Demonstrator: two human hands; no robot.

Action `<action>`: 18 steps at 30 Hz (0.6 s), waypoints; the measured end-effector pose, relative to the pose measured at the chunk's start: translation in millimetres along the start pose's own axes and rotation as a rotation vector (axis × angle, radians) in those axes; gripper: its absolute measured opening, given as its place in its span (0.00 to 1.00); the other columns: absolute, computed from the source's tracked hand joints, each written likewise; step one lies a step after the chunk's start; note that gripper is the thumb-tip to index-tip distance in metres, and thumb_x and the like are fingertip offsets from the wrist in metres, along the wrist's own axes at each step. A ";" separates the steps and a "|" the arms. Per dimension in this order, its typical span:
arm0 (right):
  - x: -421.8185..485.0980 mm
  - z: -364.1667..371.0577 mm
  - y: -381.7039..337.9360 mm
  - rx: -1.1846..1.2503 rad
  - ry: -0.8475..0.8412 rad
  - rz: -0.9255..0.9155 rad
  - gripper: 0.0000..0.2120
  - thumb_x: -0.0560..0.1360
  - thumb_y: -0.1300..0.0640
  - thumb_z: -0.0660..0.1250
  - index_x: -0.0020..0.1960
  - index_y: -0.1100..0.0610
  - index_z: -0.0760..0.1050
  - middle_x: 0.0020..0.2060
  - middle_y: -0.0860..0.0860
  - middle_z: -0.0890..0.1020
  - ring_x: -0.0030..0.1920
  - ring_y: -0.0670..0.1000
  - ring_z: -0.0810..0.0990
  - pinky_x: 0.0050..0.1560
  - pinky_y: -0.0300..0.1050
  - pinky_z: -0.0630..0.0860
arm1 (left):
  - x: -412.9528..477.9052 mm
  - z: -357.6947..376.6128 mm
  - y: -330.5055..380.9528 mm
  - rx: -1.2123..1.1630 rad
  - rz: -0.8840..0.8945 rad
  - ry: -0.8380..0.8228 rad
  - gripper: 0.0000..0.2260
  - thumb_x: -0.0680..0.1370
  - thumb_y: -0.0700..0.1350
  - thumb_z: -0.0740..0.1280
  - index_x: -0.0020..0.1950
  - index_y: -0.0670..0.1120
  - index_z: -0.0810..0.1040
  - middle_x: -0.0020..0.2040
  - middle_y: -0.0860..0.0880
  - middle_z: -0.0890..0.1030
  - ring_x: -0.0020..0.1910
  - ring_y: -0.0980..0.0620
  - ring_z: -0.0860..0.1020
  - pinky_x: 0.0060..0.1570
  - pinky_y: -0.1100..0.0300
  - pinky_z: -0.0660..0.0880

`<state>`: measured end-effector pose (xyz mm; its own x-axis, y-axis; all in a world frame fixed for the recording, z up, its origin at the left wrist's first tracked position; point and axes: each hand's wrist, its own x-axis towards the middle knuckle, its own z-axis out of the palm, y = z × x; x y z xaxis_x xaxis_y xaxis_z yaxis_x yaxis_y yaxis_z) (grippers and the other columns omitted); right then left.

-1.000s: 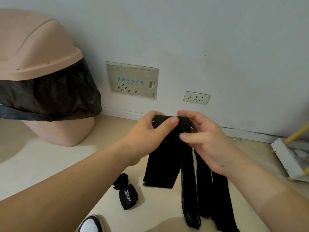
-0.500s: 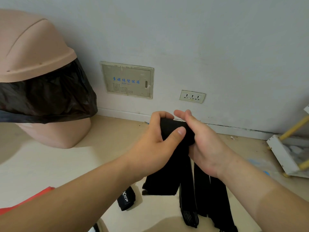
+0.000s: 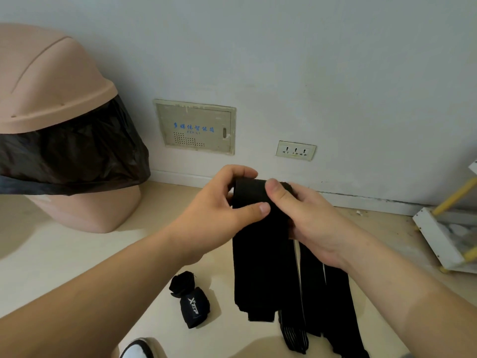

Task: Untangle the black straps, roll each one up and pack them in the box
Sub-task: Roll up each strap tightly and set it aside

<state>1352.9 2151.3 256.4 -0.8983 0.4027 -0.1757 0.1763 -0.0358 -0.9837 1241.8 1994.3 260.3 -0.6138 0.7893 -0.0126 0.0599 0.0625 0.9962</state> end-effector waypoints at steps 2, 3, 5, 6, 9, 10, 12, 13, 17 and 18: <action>0.4 0.6 4.0 0.022 0.045 -0.040 0.26 0.70 0.38 0.75 0.61 0.53 0.82 0.58 0.61 0.87 0.59 0.64 0.86 0.64 0.64 0.82 | 2.3 -3.6 -2.5 -0.089 -0.127 -0.053 0.27 0.71 0.45 0.78 0.69 0.53 0.77 0.62 0.47 0.83 0.57 0.51 0.86 0.58 0.50 0.84; 0.7 0.1 5.4 0.029 0.056 -0.061 0.24 0.69 0.40 0.76 0.59 0.52 0.83 0.57 0.61 0.86 0.60 0.64 0.85 0.65 0.64 0.82 | 2.7 -4.7 -3.8 -0.139 -0.186 -0.107 0.27 0.71 0.46 0.75 0.69 0.53 0.77 0.63 0.47 0.84 0.59 0.48 0.85 0.57 0.49 0.83; 0.3 -0.4 5.9 0.041 0.048 -0.093 0.20 0.68 0.43 0.77 0.58 0.49 0.83 0.56 0.59 0.86 0.61 0.62 0.85 0.67 0.61 0.81 | 3.1 -6.1 -5.4 -0.227 -0.260 -0.165 0.26 0.71 0.48 0.71 0.70 0.54 0.77 0.61 0.46 0.85 0.58 0.47 0.85 0.53 0.51 0.82; -0.1 -0.9 5.9 0.033 0.037 -0.116 0.18 0.69 0.46 0.78 0.58 0.48 0.83 0.56 0.57 0.85 0.61 0.59 0.85 0.67 0.58 0.81 | 3.7 -6.0 -5.2 -0.250 -0.276 -0.165 0.25 0.72 0.51 0.70 0.69 0.53 0.77 0.59 0.46 0.84 0.57 0.47 0.85 0.52 0.51 0.81; -1.8 -1.0 7.0 -0.120 0.024 -0.243 0.17 0.75 0.61 0.79 0.60 0.46 0.81 0.55 0.53 0.85 0.58 0.52 0.85 0.58 0.48 0.84 | 5.3 -5.3 -7.3 -0.208 -0.297 -0.167 0.28 0.75 0.65 0.69 0.70 0.52 0.77 0.61 0.43 0.84 0.58 0.41 0.86 0.59 0.44 0.82; -2.3 -0.2 7.2 -0.176 0.017 -0.279 0.19 0.75 0.64 0.79 0.59 0.44 0.81 0.55 0.53 0.85 0.57 0.51 0.85 0.55 0.45 0.84 | 4.8 -4.8 -7.5 -0.169 -0.299 -0.152 0.30 0.75 0.68 0.70 0.70 0.51 0.77 0.61 0.43 0.85 0.58 0.41 0.86 0.59 0.42 0.83; -1.5 0.8 7.9 -0.207 0.017 -0.305 0.22 0.73 0.67 0.79 0.56 0.42 0.82 0.55 0.55 0.84 0.56 0.52 0.85 0.51 0.43 0.83 | 4.6 -3.5 -7.2 -0.107 -0.278 -0.092 0.31 0.74 0.67 0.74 0.68 0.49 0.77 0.59 0.44 0.86 0.55 0.44 0.87 0.57 0.43 0.84; -0.8 1.1 8.0 -0.191 0.020 -0.307 0.23 0.72 0.69 0.78 0.55 0.42 0.82 0.55 0.55 0.84 0.55 0.52 0.85 0.51 0.43 0.83 | 5.4 -3.0 -6.9 -0.082 -0.257 -0.058 0.30 0.73 0.65 0.75 0.67 0.49 0.77 0.58 0.45 0.86 0.54 0.45 0.87 0.56 0.43 0.85; 3.4 3.8 9.8 -0.099 0.034 -0.248 0.26 0.68 0.67 0.78 0.56 0.41 0.81 0.57 0.53 0.84 0.57 0.52 0.85 0.53 0.45 0.83 | 8.7 -1.1 -5.1 -0.064 -0.199 0.022 0.25 0.70 0.61 0.76 0.62 0.51 0.78 0.55 0.48 0.86 0.53 0.49 0.87 0.55 0.49 0.84; 3.6 4.8 9.6 -0.054 0.026 -0.212 0.26 0.67 0.65 0.77 0.58 0.41 0.81 0.58 0.53 0.84 0.57 0.53 0.85 0.53 0.47 0.83 | 9.0 -0.3 -5.5 -0.081 -0.189 0.026 0.24 0.70 0.60 0.76 0.62 0.52 0.78 0.53 0.50 0.86 0.52 0.51 0.87 0.52 0.52 0.83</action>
<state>1349.4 2148.0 246.1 -0.9069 0.4198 0.0371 0.0061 0.1011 -0.9949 1235.8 2000.9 254.8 -0.6281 0.7523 -0.1988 -0.1213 0.1577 0.9800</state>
